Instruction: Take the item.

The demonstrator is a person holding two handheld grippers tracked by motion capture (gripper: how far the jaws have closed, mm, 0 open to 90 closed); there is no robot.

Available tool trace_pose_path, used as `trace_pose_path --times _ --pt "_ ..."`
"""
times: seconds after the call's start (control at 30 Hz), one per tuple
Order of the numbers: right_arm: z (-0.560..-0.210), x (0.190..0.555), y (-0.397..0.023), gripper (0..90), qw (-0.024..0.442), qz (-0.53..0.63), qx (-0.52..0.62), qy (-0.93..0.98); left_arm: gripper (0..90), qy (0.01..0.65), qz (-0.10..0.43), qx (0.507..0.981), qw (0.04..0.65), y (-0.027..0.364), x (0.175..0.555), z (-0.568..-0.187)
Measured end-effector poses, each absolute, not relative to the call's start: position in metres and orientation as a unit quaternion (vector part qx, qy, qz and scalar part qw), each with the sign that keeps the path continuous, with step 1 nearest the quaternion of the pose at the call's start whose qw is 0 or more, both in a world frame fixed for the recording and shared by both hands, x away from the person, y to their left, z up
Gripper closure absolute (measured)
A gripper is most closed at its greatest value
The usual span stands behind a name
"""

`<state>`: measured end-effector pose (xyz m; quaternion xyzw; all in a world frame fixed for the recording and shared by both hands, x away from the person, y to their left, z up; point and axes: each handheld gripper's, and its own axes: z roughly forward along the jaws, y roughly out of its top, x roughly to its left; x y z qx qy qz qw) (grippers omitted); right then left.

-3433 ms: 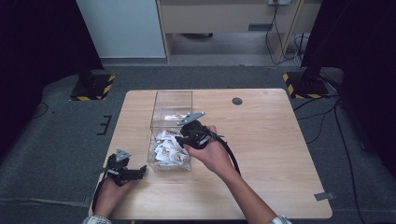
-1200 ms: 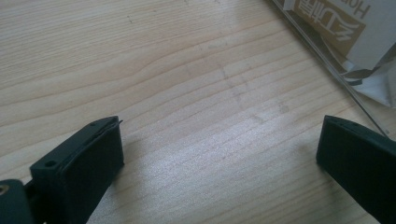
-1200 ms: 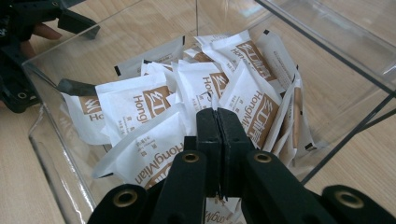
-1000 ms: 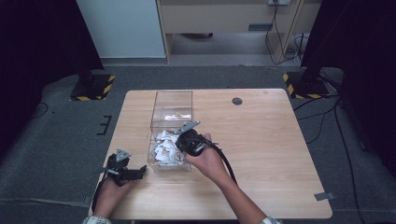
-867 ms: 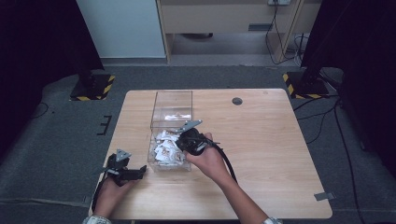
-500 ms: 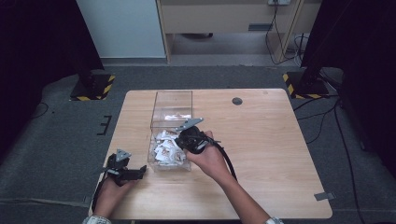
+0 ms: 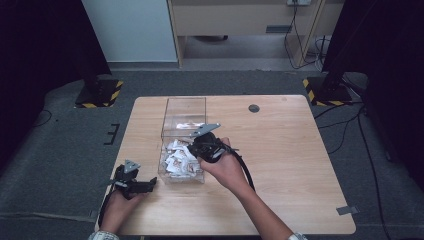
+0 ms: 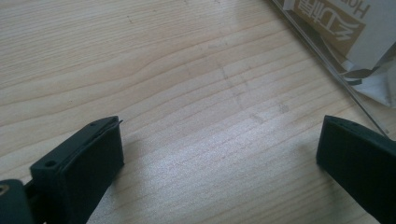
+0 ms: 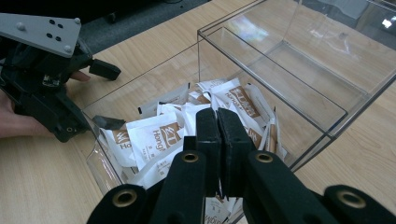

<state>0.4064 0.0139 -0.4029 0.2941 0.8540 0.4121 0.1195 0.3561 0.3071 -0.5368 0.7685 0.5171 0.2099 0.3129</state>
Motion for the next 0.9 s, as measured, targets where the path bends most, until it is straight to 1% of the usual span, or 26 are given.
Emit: trace_pose_path --times 0.4,0.9 --pt "-0.395 0.406 0.008 88.3 0.124 0.418 0.296 0.85 0.0 0.517 0.21 0.769 0.313 0.307 0.356 -0.537" --pt "-0.387 0.409 -0.014 88.3 0.133 0.42 0.308 0.843 0.0 0.517 0.21 0.768 0.313 0.307 0.356 -0.537"
